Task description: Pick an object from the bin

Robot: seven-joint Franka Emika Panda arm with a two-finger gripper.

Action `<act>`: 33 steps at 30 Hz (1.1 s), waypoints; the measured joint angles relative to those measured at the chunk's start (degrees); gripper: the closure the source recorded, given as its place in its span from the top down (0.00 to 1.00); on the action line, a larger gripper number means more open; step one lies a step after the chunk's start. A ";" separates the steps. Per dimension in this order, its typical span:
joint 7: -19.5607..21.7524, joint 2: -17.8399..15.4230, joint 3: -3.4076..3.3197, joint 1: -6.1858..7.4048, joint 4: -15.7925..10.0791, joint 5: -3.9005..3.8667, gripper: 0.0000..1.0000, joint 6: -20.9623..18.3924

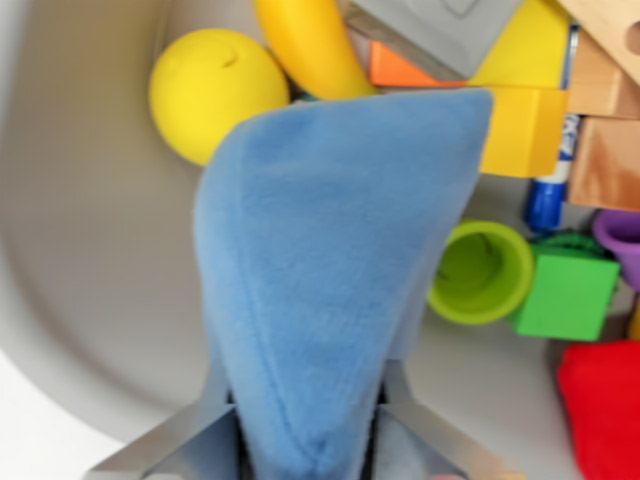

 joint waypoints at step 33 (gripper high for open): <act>-0.96 -14.38 -1.21 0.23 9.60 0.71 0.00 -23.96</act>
